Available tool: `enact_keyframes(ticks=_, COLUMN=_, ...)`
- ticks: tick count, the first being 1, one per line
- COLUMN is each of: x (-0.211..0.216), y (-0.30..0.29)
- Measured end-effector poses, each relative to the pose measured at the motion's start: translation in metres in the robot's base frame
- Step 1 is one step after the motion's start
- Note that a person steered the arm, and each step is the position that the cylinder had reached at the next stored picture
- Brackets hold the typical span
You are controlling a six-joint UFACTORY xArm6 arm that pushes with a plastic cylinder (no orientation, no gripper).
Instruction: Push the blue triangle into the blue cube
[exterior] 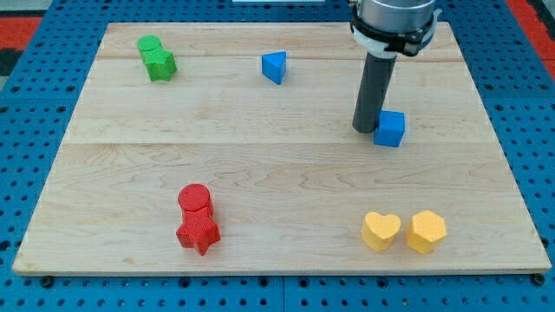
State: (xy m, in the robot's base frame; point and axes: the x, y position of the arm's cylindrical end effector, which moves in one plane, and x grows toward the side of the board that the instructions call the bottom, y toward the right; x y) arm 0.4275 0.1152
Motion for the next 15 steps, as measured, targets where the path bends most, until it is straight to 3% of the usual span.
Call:
enact_keyframes(ticks=2, x=-0.014, y=-0.126)
enact_keyframes(ticks=3, x=-0.059, y=-0.152)
enact_keyframes(ticks=5, x=-0.121, y=-0.159)
enact_keyframes(ticks=6, x=-0.135, y=-0.136)
enact_keyframes(ticks=8, x=-0.123, y=-0.071)
enact_keyframes(ticks=10, x=-0.177, y=-0.07)
enact_keyframes(ticks=13, x=-0.113, y=-0.011)
enact_keyframes(ticks=15, x=-0.085, y=-0.02)
